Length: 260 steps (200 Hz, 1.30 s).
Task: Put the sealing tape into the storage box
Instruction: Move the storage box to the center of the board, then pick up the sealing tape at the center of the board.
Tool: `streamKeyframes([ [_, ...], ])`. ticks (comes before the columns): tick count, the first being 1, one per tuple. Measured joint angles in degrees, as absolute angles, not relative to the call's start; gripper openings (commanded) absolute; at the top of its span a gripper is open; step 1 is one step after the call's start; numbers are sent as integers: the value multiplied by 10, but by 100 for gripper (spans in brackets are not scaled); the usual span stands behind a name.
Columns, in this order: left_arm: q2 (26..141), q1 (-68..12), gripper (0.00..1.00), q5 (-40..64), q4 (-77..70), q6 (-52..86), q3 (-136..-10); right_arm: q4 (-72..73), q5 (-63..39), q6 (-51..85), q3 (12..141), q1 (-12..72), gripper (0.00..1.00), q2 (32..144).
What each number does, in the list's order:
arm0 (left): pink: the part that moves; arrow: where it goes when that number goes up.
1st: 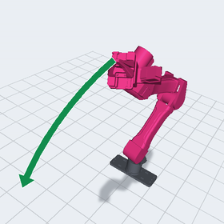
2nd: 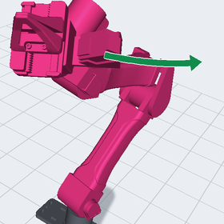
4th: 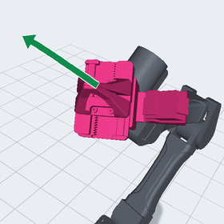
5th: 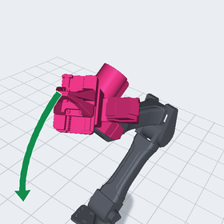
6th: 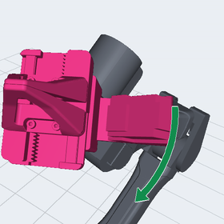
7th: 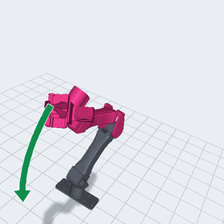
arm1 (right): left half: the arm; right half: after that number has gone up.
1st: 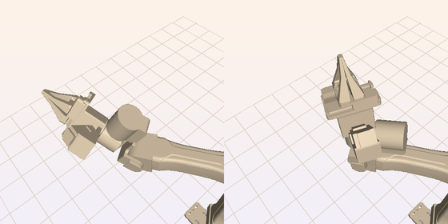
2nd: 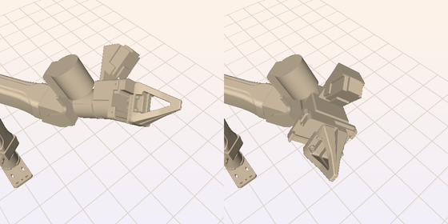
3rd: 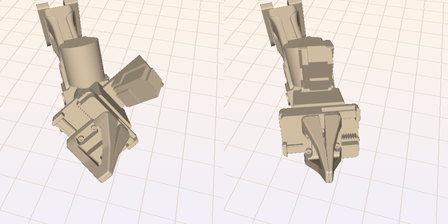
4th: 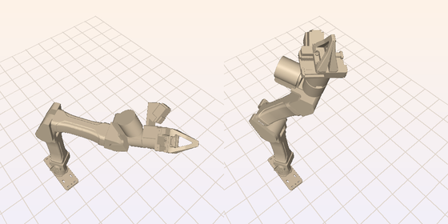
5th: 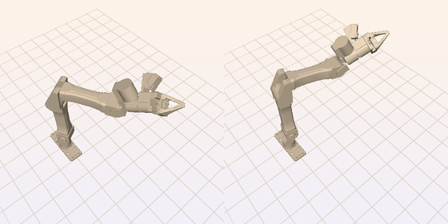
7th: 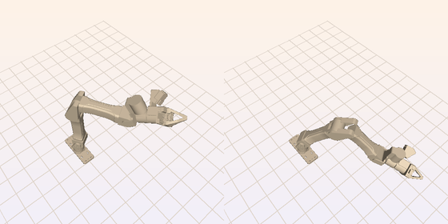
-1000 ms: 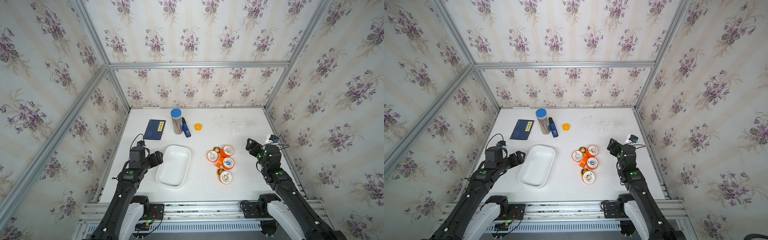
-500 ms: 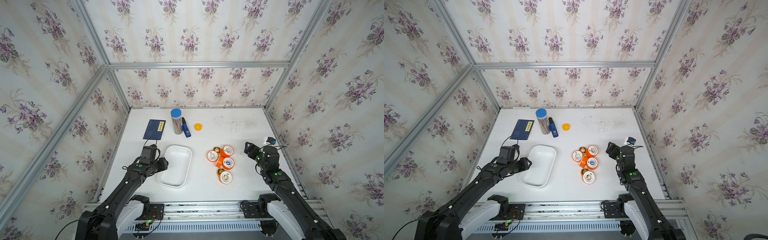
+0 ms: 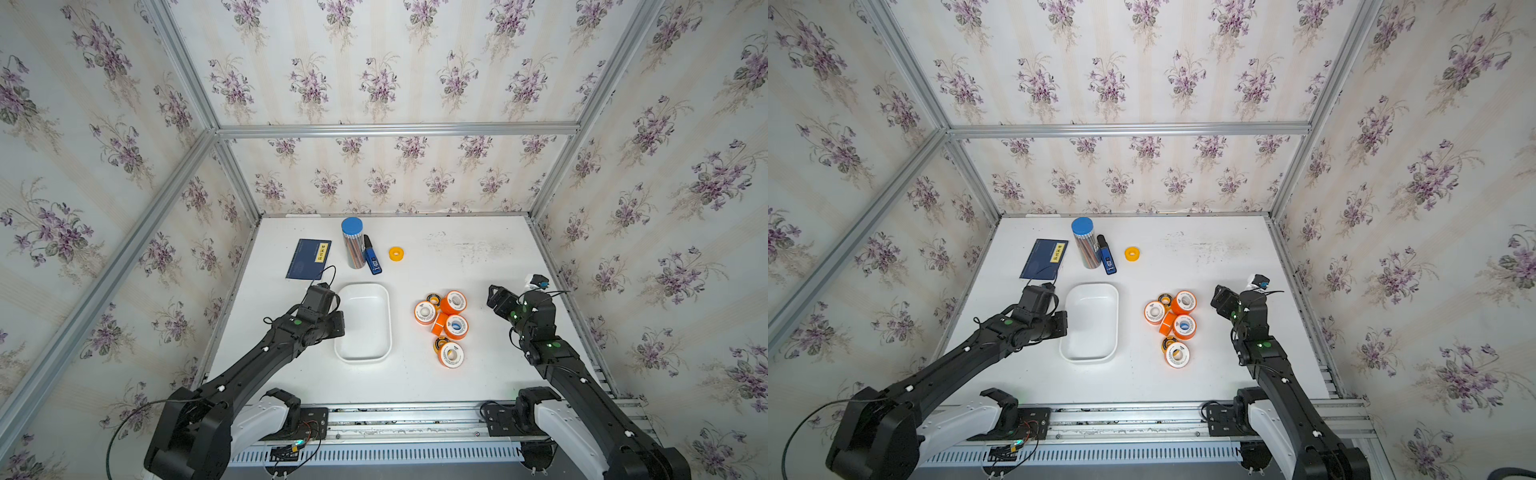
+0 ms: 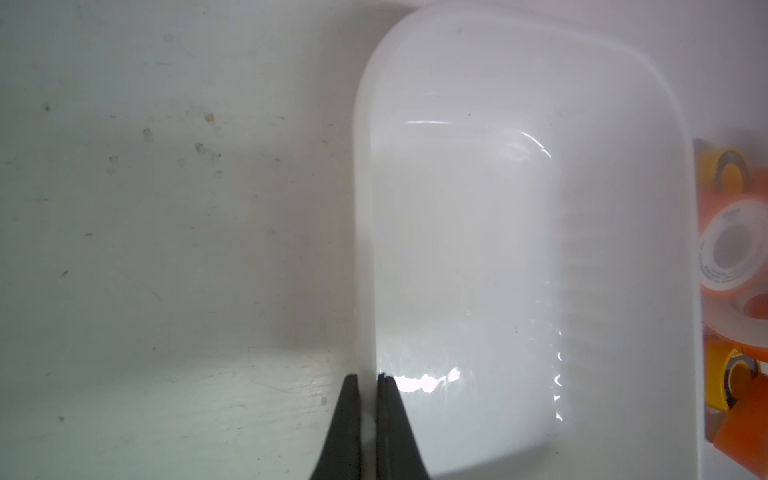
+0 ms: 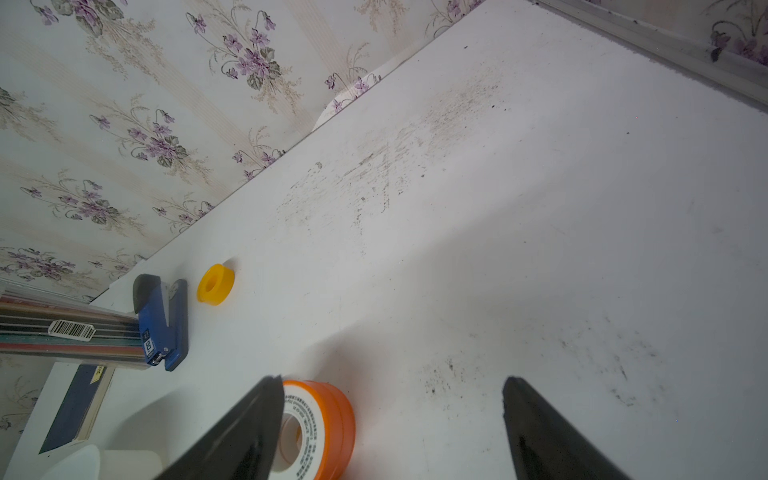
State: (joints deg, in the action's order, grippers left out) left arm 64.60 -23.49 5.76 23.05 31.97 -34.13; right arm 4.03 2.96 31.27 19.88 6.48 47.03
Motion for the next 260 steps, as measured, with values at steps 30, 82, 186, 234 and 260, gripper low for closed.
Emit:
streamKeyframes([
  [30, 704, -283, 0, 39, 216, 332, -378, 41, 25, 313, 199, 65, 87, 476],
  [82, 767, -330, 0, 2, 201, 345, -420, 45, 23, 313, 199, 65, 87, 481],
  [186, 662, -326, 81, -39, 274, 342, -439, 44, 21, 313, 206, 67, 88, 487],
  [234, 577, -279, 88, -58, 380, 288, -500, 19, 11, 300, 252, 116, 92, 530],
  [260, 543, -269, 92, -76, 437, 266, -533, 1, 24, 284, 299, 169, 96, 575],
])
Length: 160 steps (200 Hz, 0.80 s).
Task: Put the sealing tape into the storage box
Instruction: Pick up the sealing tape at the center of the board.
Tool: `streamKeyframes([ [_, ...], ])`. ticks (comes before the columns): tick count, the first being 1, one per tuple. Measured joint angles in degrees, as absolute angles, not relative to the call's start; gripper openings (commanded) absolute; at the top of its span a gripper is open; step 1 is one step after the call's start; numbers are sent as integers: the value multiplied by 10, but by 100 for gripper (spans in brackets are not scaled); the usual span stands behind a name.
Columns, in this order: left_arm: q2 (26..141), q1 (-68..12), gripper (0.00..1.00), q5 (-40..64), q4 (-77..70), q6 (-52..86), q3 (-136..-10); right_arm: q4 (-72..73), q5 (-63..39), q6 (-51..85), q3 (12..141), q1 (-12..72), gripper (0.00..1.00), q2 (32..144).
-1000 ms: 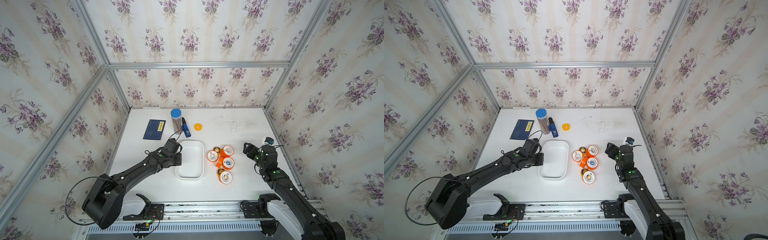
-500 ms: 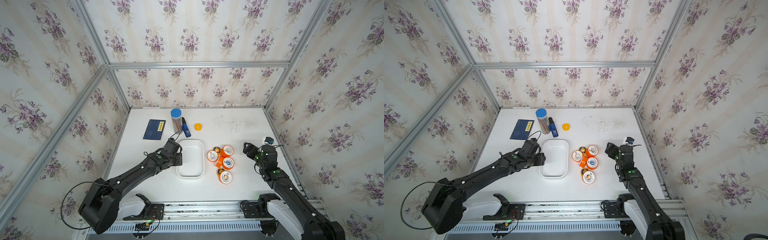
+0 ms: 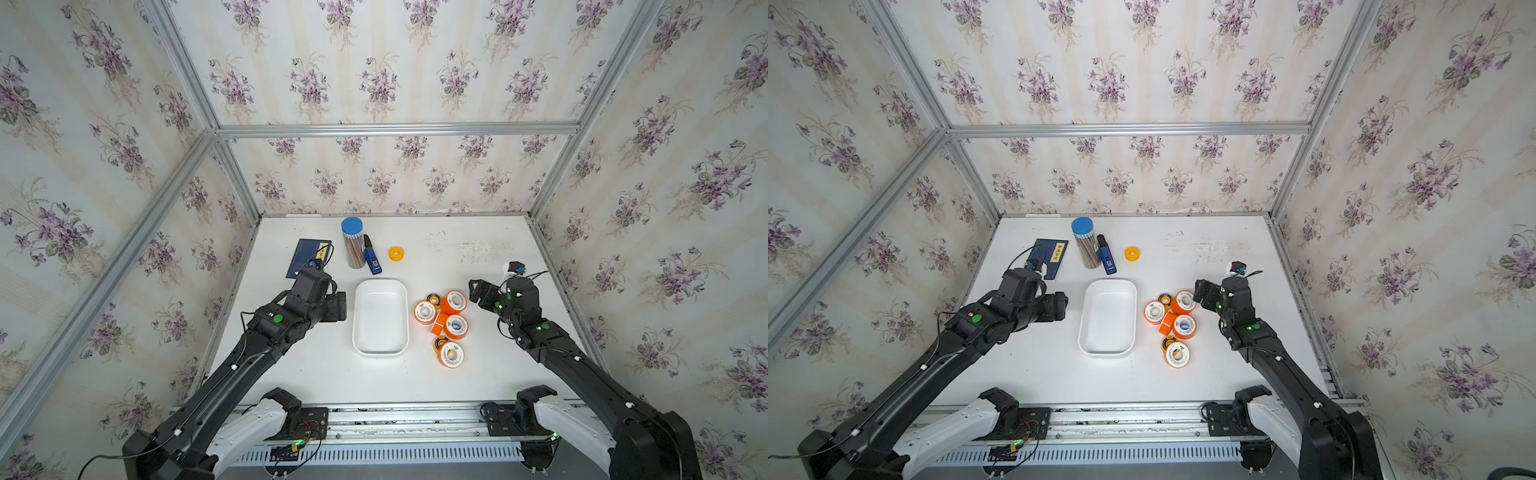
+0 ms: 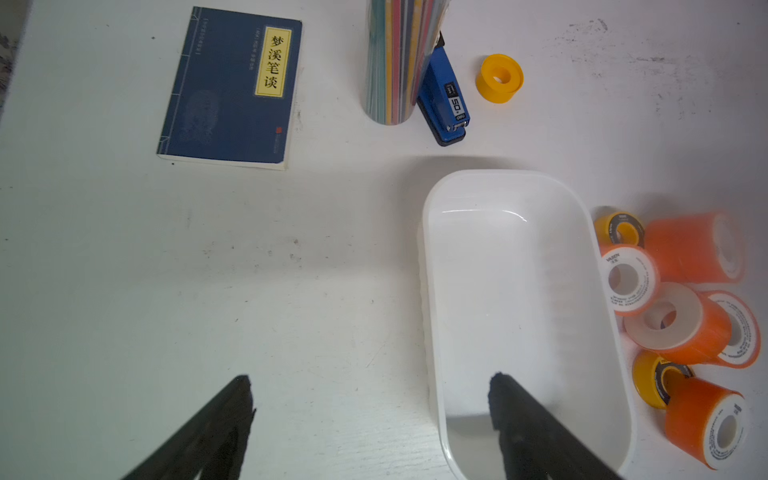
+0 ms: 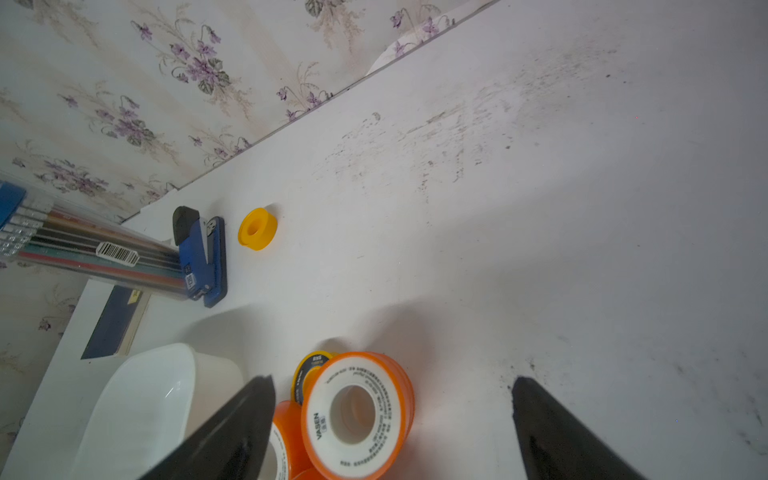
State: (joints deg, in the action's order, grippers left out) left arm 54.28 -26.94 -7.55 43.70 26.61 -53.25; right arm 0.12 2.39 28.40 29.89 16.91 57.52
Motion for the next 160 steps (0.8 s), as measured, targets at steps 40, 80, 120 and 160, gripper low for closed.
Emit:
streamKeyframes([
  [40, 517, -268, 97, -70, 506, 240, -591, -25, 32, 269, 344, 213, 100, 656],
  [80, 500, -267, 97, -75, 529, 189, -576, -43, 36, 264, 360, 241, 100, 719],
  [120, 502, -263, 97, -60, 532, 163, -566, -45, 36, 258, 366, 247, 100, 758],
  [160, 484, -227, 97, -42, 529, 150, -556, -40, 31, 255, 369, 250, 98, 780],
])
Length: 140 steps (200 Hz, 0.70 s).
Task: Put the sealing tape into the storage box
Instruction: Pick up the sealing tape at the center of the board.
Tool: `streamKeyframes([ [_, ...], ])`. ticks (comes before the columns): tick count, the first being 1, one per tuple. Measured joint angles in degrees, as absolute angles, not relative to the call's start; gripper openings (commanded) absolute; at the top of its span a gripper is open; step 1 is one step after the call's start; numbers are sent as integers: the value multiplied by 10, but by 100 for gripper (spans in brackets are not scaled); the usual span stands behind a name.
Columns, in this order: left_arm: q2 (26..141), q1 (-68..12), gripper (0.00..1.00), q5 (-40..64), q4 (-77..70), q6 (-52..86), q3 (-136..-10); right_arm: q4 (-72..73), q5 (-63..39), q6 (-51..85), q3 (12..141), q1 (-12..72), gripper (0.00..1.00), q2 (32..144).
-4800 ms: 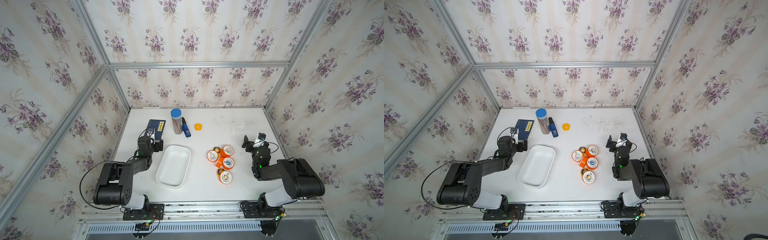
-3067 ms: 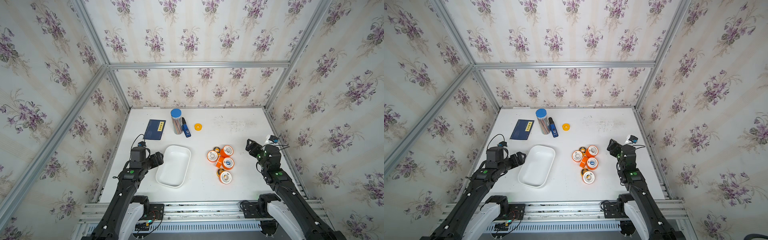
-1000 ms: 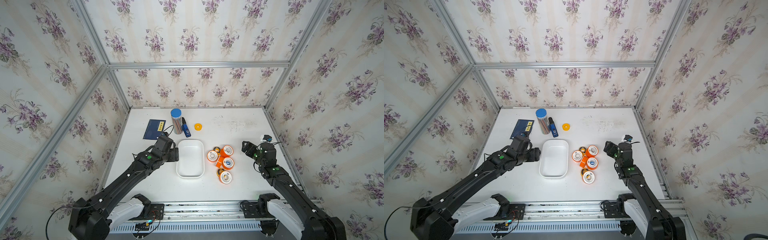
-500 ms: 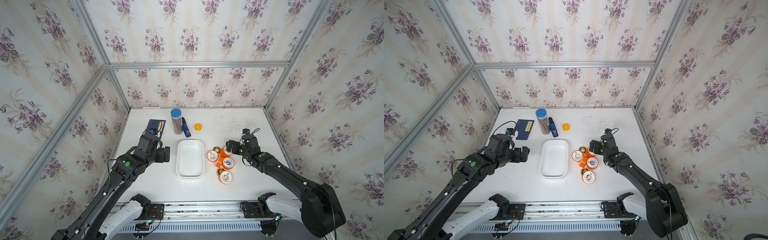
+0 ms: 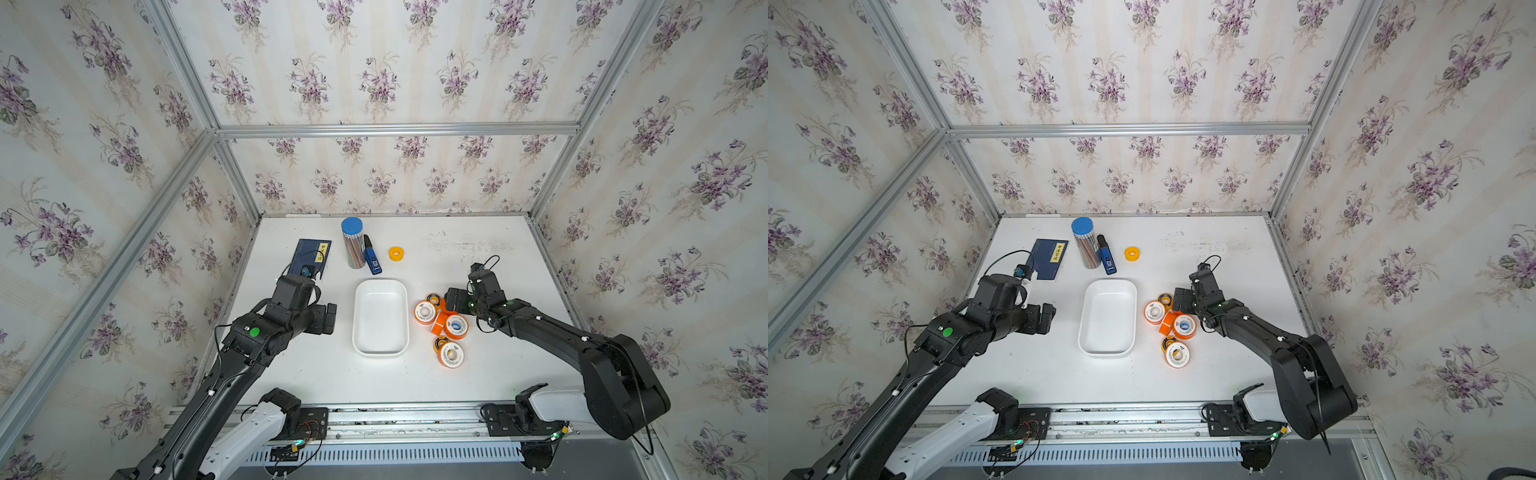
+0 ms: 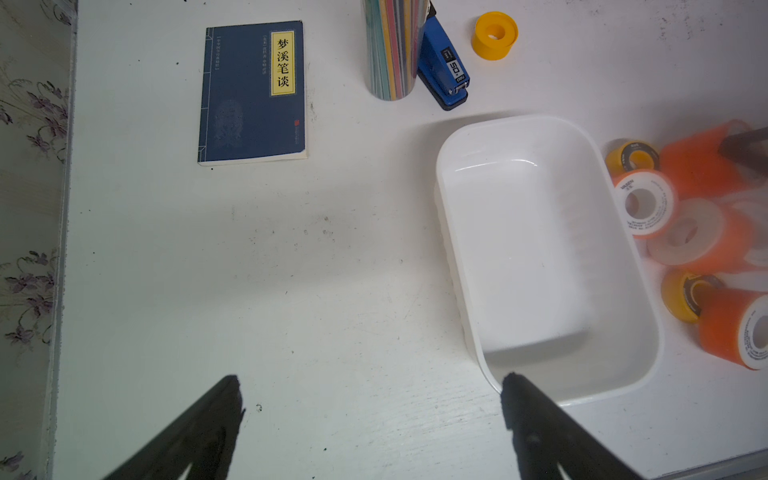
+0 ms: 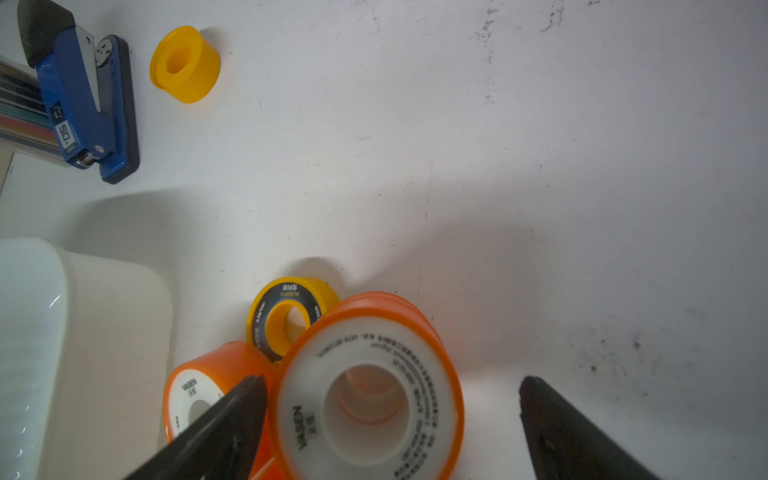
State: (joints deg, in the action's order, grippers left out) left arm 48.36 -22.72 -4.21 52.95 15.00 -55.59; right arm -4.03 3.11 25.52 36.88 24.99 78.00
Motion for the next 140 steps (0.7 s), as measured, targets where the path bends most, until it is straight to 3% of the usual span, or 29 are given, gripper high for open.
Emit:
streamKeyframes([
  [140, 472, -198, 97, -21, 529, 145, -553, -37, 23, 255, 380, 266, 71, 811],
])
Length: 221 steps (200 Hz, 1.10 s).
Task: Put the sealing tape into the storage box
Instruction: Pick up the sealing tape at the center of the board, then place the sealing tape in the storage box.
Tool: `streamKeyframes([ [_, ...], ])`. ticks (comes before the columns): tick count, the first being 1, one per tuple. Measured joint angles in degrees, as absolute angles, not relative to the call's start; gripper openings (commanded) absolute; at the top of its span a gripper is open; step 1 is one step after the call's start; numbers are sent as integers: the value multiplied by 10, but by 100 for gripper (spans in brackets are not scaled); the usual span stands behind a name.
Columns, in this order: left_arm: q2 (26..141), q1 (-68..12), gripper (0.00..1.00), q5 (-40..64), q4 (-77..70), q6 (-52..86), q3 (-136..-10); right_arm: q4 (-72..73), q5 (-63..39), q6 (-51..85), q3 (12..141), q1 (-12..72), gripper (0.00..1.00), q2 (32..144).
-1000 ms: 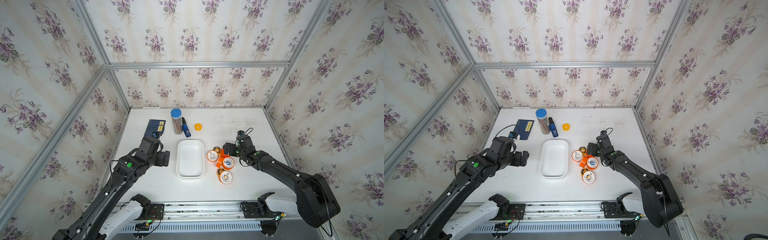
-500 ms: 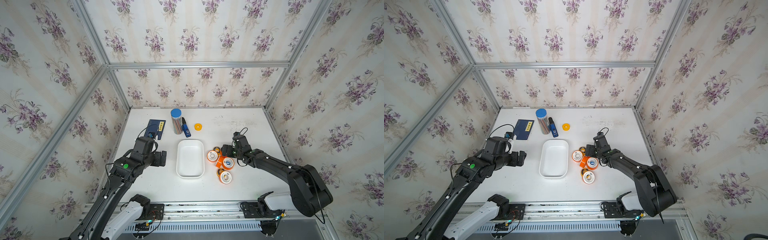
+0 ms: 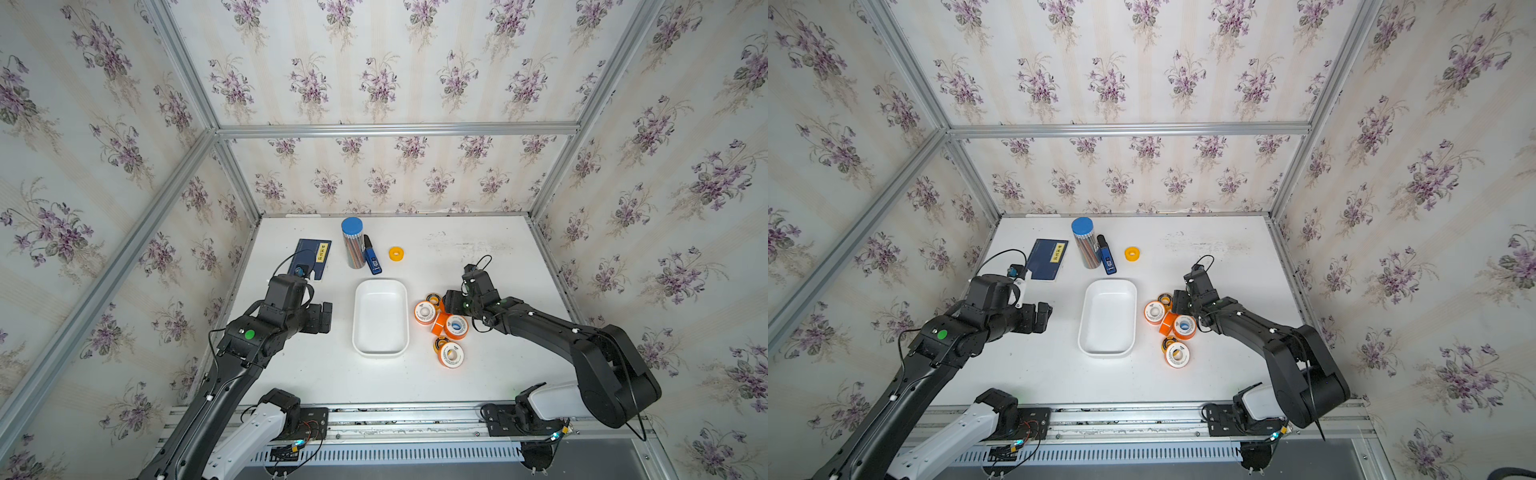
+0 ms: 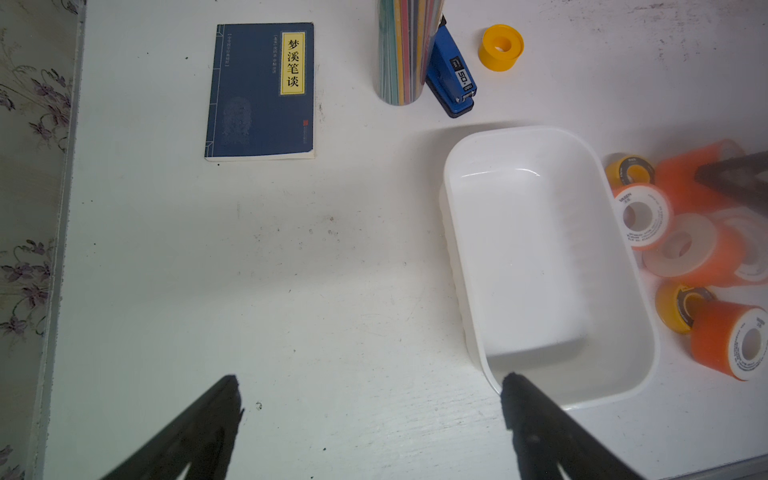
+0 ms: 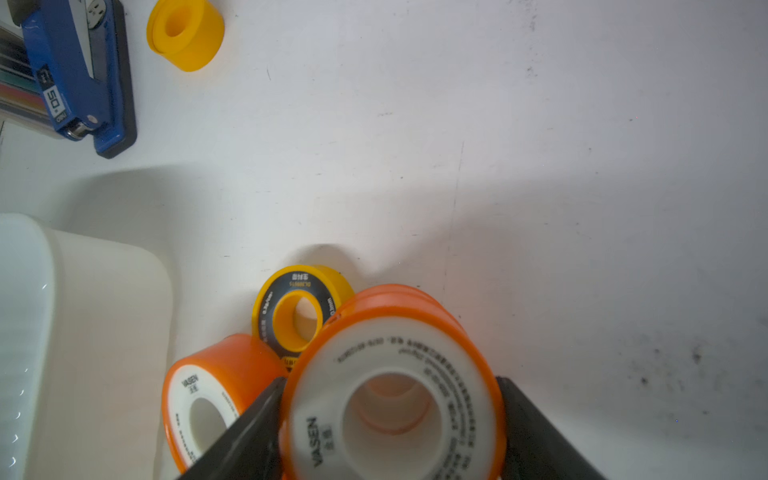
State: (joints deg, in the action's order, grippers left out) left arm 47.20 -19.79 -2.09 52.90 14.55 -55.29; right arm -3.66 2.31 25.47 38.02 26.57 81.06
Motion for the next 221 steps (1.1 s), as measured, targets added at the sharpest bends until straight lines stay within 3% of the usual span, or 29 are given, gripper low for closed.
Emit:
streamKeyframes([
  [134, 457, -197, 97, -21, 529, 146, -551, -78, 25, 249, 409, 276, 68, 717],
  [181, 454, -197, 98, -21, 529, 146, -550, -110, 8, 229, 517, 381, 67, 751],
  [221, 453, -196, 98, -21, 529, 146, -549, -127, 18, 225, 628, 478, 67, 860],
])
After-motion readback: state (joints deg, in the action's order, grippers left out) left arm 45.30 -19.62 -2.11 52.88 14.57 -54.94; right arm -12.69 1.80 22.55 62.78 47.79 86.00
